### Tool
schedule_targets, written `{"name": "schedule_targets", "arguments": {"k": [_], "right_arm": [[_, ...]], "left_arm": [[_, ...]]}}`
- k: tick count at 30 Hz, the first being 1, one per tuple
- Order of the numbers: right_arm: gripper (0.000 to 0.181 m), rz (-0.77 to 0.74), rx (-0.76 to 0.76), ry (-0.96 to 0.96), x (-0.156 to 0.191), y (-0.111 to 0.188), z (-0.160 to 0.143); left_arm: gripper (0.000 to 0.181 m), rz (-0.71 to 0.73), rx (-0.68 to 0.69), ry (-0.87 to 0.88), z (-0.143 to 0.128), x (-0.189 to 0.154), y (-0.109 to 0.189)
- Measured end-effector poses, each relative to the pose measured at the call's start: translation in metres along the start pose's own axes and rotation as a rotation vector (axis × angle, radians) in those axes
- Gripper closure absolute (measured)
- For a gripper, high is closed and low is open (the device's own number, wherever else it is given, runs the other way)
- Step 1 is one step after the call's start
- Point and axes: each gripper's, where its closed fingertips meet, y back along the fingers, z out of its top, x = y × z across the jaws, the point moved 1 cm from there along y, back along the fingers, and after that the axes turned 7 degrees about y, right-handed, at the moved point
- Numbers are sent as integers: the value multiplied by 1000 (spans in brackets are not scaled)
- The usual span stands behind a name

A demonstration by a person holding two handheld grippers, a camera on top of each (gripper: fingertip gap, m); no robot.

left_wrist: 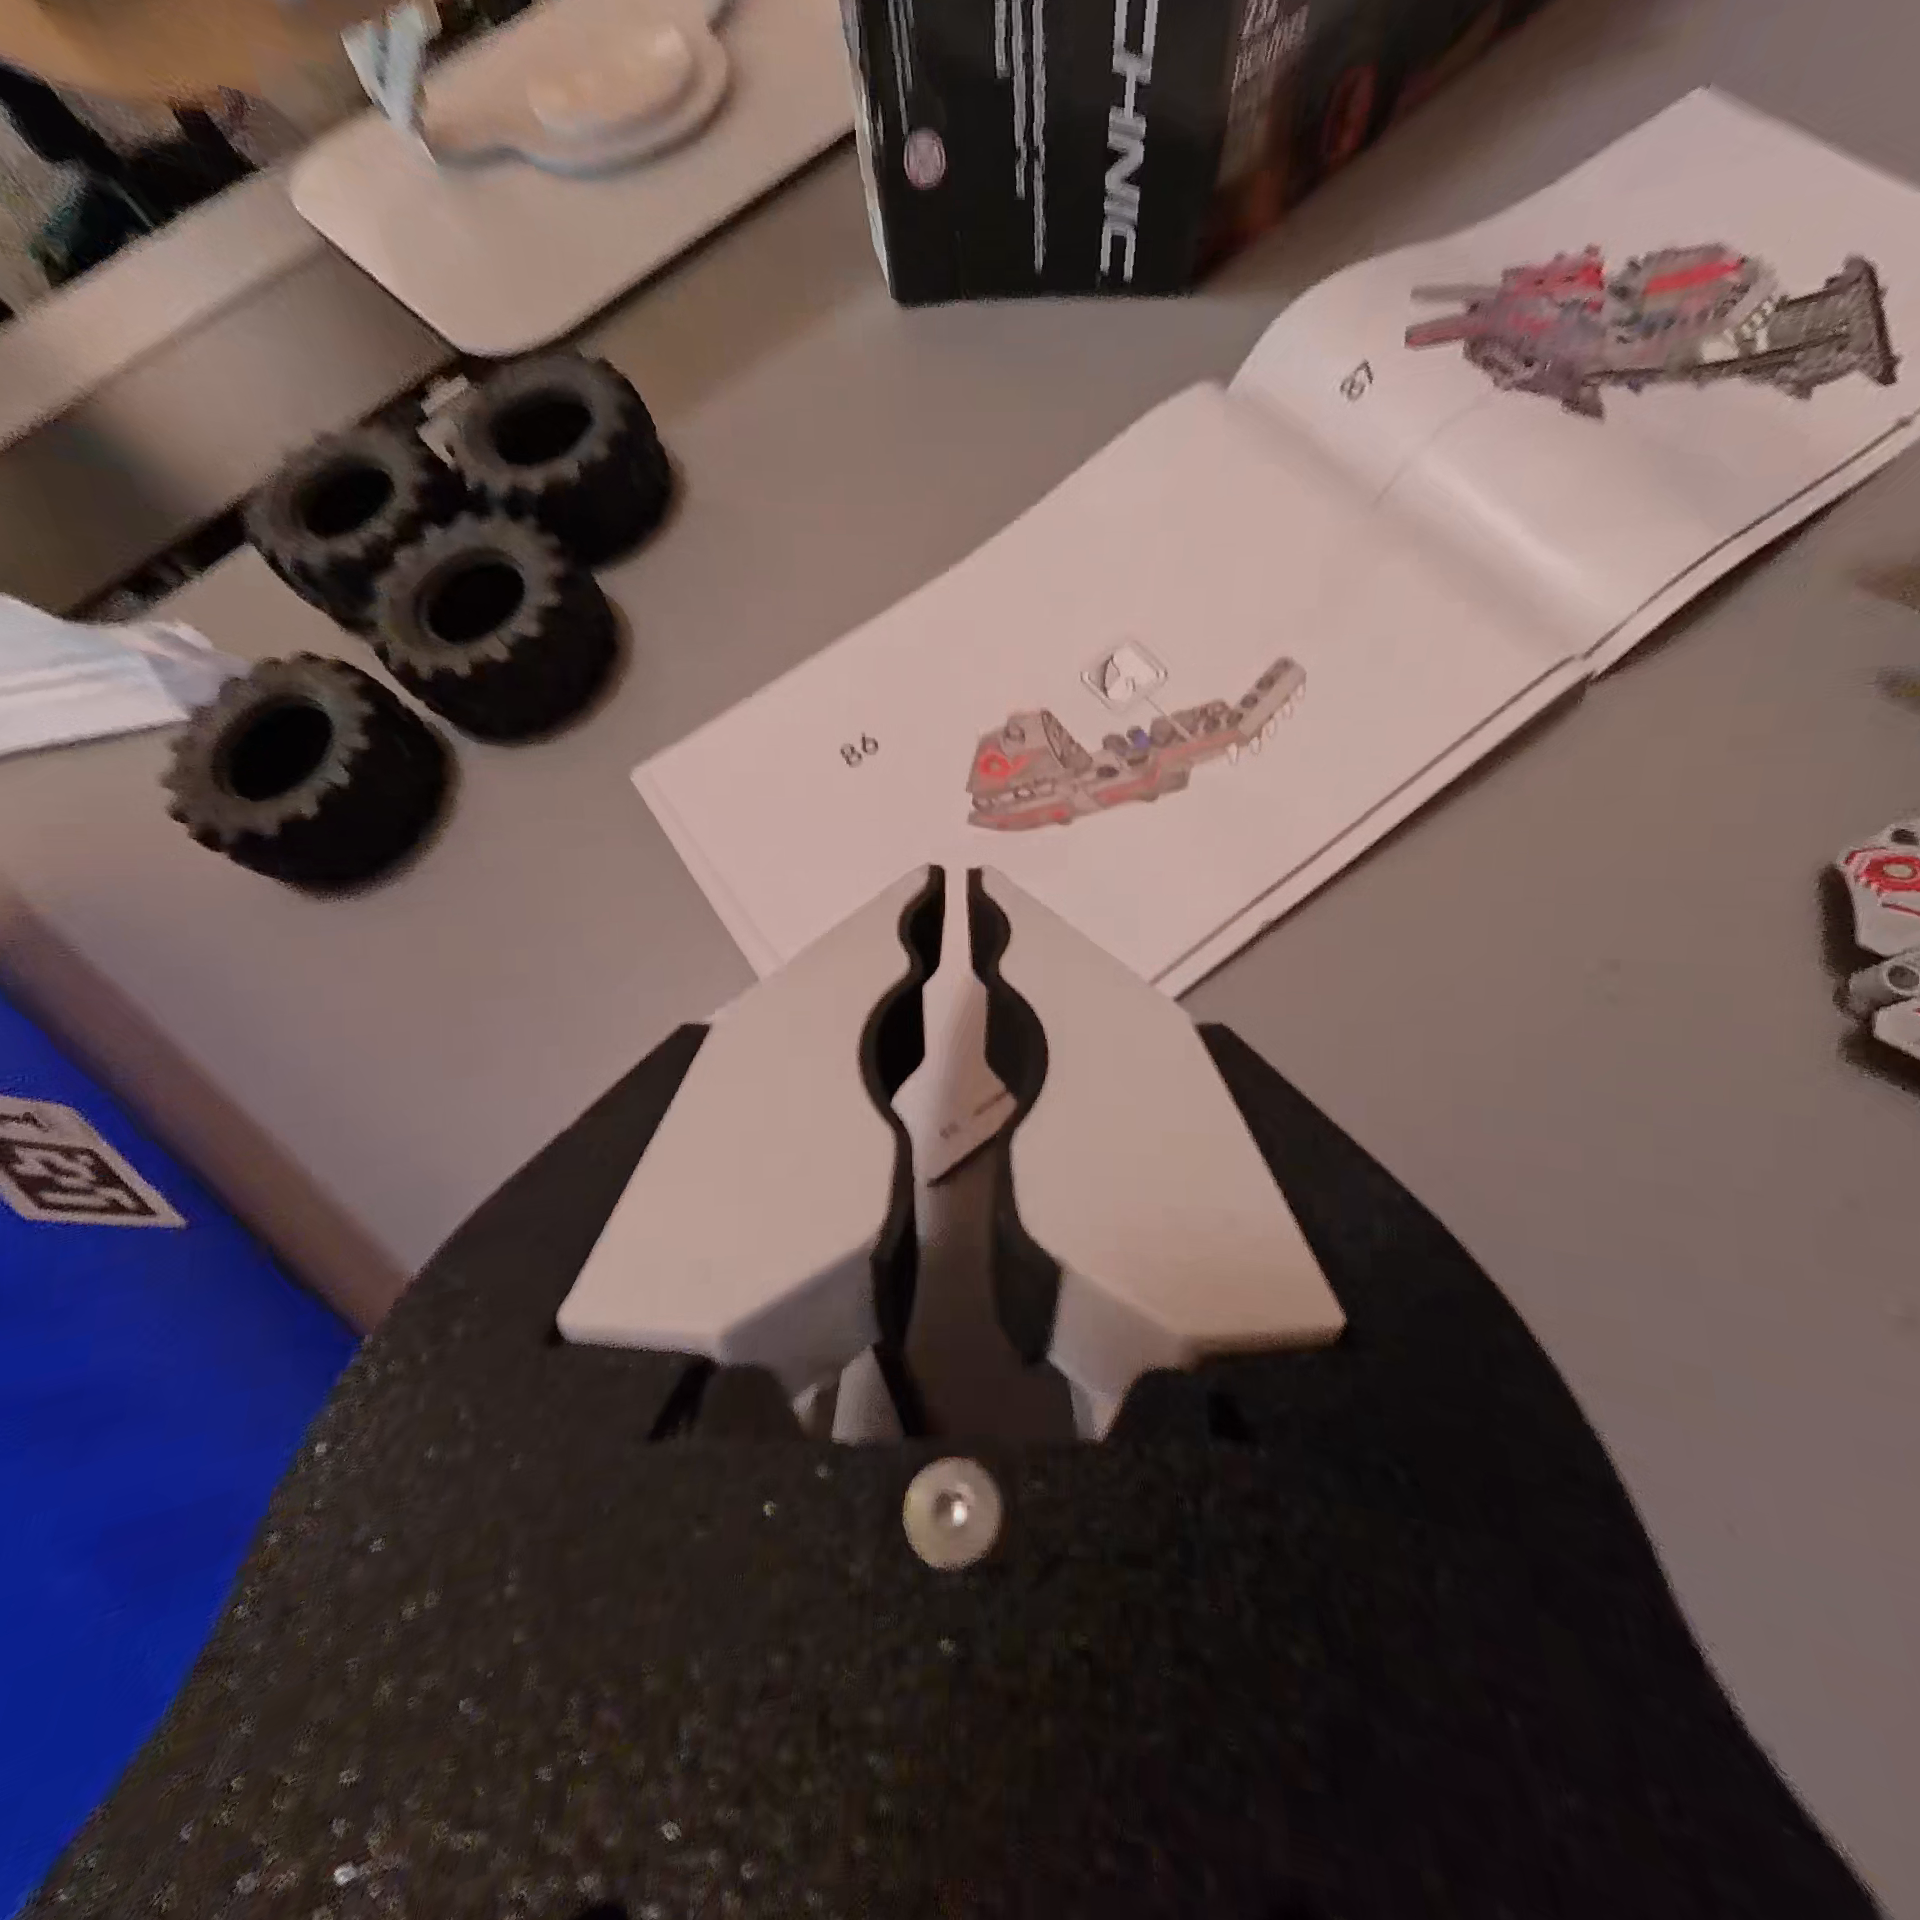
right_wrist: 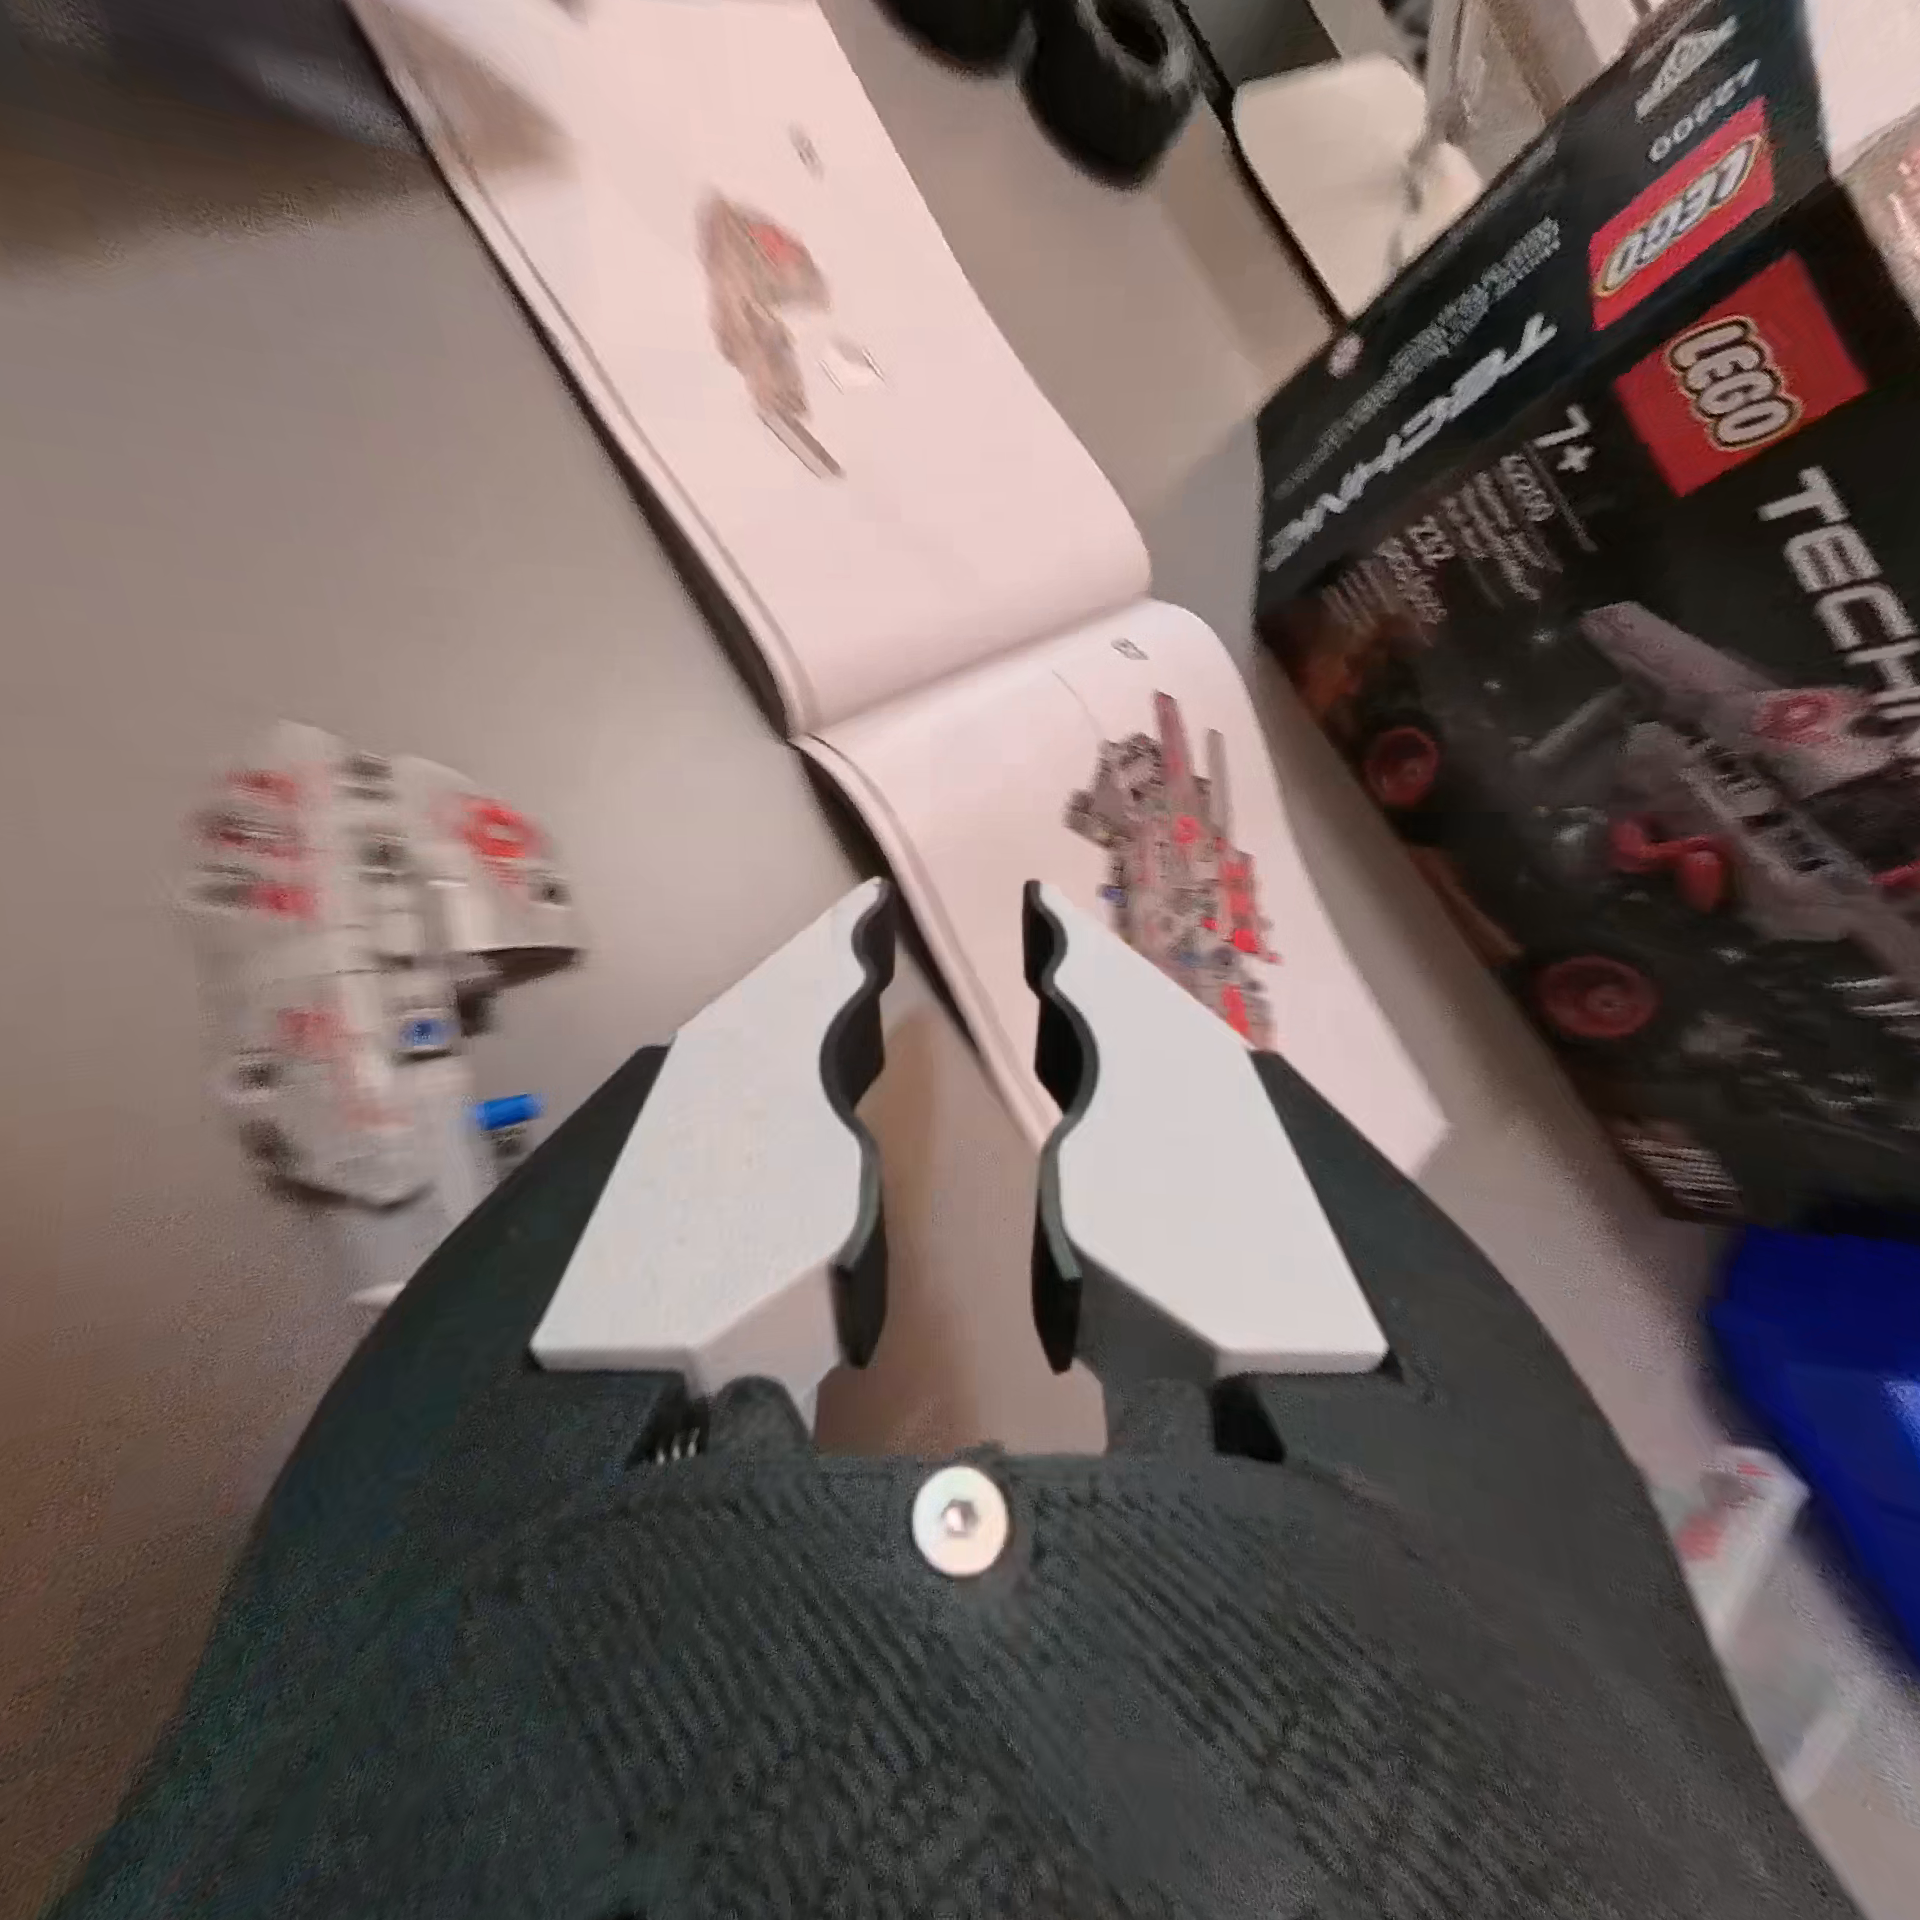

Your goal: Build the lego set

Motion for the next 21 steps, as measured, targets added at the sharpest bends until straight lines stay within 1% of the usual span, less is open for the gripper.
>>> {"name": "schedule_targets", "arguments": {"k": [1,3,5,10,13,15,18,21], "right_arm": [[156,47,-54,-61,8,9,5],[148,139,-144,-144,25,26,11],[142,189,-176,-180,38,37,7],[133,180,-78,-133,59,45,-22],[134,167,-93,-151,62,47,-26],[130,171,-68,-143,64,50,-32],[130,145,-112,-135,58,61,-30],[129,208,-132,-118,66,64,-32]], "left_arm": [[181,5,-22,-16,3,0,0],[181,20,-39,-46,5,-1,-1],[181,20,-34,-72,4,-4,-5],[181,-10,-7,-110,1,-17,-15],[181,-26,18,-128,0,-23,-18],[181,-46,38,-136,-1,-29,-17],[181,-125,43,-152,-3,-49,-13],[181,-234,57,-149,-10,-74,-9]]}}
